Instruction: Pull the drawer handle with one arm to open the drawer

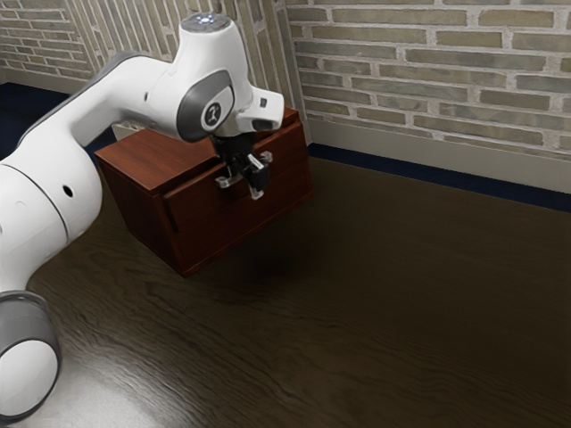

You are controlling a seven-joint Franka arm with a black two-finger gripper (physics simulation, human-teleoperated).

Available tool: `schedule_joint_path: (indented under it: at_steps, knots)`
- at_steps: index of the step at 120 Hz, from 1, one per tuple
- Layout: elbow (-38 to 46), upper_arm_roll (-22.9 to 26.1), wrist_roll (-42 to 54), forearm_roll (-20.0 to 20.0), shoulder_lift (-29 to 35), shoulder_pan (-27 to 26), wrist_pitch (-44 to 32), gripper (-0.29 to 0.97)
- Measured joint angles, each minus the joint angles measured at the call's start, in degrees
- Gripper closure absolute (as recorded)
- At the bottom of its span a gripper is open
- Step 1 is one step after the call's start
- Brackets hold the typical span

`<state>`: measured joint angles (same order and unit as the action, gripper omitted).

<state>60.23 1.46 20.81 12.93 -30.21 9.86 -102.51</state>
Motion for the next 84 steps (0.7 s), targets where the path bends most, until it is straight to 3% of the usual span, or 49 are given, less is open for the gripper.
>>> schedule_joint_path:
  at_steps: [41,84]
  knots:
    - [0.00,0.15,-1.04,-3.53,0.29,-1.04,0.59,0.28]
    - [0.24,0.01,-2.26,-4.21,0.37,-3.46,0.82,0.28]
